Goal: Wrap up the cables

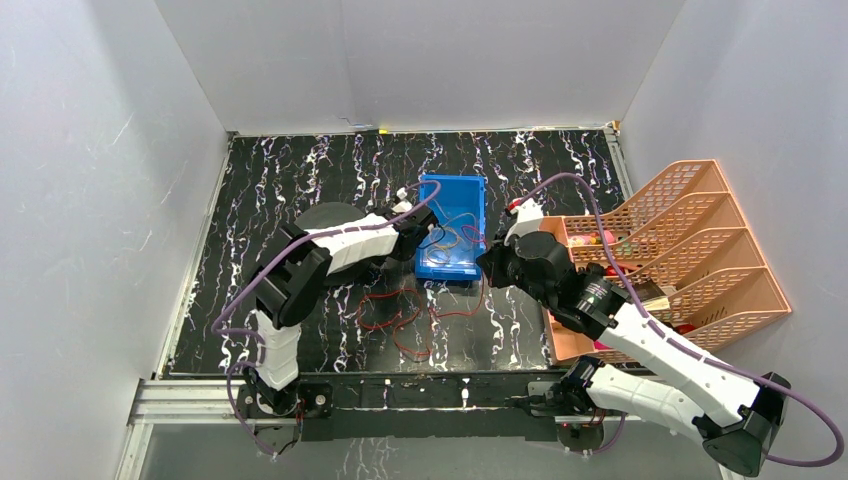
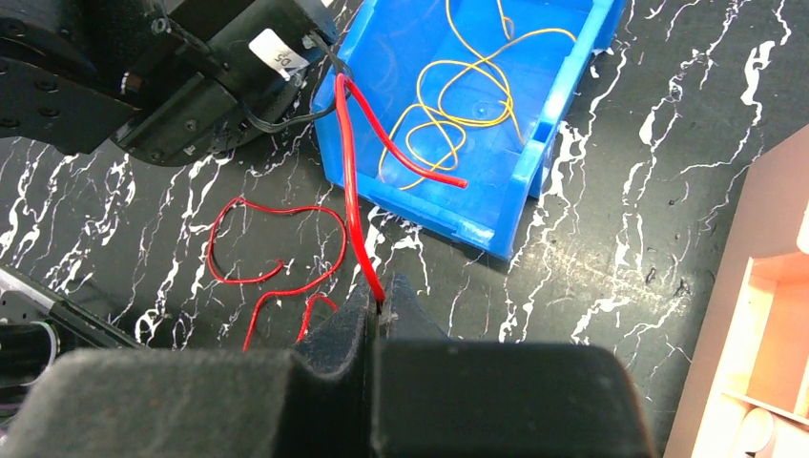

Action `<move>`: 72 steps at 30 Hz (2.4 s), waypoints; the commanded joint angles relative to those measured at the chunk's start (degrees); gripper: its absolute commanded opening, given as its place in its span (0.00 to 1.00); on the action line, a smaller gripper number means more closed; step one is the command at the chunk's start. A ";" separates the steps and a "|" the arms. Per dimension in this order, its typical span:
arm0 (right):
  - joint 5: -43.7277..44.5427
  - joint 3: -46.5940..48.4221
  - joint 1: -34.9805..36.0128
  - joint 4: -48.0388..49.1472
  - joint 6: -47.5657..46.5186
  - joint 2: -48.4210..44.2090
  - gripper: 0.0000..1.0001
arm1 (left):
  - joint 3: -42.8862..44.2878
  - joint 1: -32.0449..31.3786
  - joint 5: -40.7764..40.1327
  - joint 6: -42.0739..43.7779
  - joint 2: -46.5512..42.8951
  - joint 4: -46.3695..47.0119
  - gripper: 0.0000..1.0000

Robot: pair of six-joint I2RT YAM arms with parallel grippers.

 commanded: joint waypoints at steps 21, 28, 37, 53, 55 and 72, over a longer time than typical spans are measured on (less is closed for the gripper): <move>-4.65 2.60 -0.25 2.82 2.46 -2.44 0.00 | -1.21 -1.56 -1.78 -2.36 -21.02 -7.27 0.00; -9.98 4.89 -0.27 3.43 2.53 -2.40 0.00 | -3.09 -2.17 4.91 -7.13 -30.66 -10.60 0.00; -16.76 8.13 -0.25 1.96 4.72 -1.34 0.00 | -5.85 -2.16 18.31 -14.79 -41.26 -14.96 0.00; -22.99 12.35 -0.22 0.39 5.74 -2.39 0.00 | -13.50 -2.15 27.08 -16.54 -47.10 -14.20 0.00; -23.66 12.23 -0.23 0.83 6.03 -2.23 0.00 | -13.66 -2.19 28.69 -16.43 -47.33 -14.15 0.00; -20.91 21.34 -0.32 -1.62 1.61 1.52 0.00 | -13.13 -2.85 42.68 -19.93 -52.22 -12.11 0.00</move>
